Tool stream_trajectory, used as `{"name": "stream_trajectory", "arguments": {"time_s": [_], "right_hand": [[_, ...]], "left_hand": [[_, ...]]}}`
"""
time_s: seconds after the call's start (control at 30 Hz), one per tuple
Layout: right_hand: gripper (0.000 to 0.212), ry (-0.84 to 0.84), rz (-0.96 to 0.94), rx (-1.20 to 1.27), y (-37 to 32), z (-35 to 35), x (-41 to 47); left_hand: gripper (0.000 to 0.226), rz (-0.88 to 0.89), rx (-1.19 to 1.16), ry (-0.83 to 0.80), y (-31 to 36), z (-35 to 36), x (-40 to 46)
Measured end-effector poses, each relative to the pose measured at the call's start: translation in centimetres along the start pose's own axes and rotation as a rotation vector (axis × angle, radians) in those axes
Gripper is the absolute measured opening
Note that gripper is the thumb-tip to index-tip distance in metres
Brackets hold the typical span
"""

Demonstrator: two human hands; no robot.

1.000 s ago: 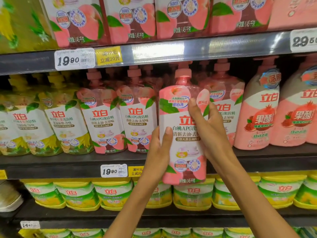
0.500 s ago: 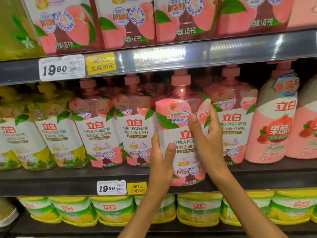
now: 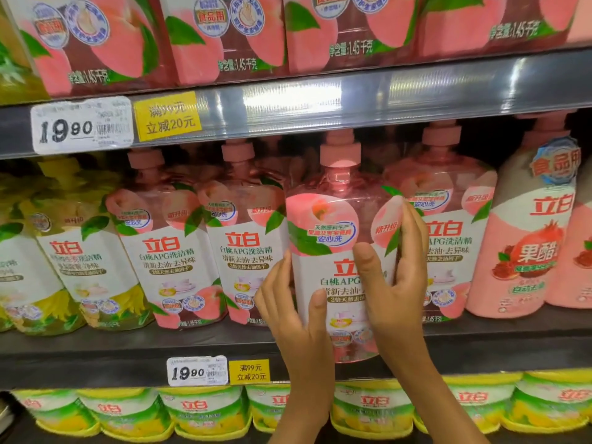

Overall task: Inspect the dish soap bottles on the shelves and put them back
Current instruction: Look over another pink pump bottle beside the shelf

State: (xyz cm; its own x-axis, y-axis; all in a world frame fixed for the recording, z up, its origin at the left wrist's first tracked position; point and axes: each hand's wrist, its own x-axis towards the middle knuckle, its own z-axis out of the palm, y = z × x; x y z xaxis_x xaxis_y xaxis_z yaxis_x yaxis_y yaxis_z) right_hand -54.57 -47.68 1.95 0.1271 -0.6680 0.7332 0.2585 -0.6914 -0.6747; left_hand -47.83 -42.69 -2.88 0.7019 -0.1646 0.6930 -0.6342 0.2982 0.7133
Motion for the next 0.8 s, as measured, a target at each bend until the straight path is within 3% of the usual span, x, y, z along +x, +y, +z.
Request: {"name": "stream_trajectory", "arguments": {"time_s": [0.1,0.27,0.57,0.8], "right_hand": [[0.069,0.012,-0.046,-0.030,0.5,0.0,0.0],[0.067,0.044,-0.041,-0.054,0.8,0.2,0.2],[0.070,0.033,-0.099,-0.254,0.8,0.7,0.6],[0.060,0.025,-0.042,-0.248,1.4,1.0,0.9]], "left_hand": [[0.043,0.027,0.094,0.006,-0.4,0.3,0.1],[0.059,0.121,0.287,0.019,-0.4,0.2,0.5],[0.060,0.155,0.343,-0.070,-0.1,0.1,-0.4],[0.062,0.145,0.343,-0.040,-0.1,0.4,-0.6]]}}
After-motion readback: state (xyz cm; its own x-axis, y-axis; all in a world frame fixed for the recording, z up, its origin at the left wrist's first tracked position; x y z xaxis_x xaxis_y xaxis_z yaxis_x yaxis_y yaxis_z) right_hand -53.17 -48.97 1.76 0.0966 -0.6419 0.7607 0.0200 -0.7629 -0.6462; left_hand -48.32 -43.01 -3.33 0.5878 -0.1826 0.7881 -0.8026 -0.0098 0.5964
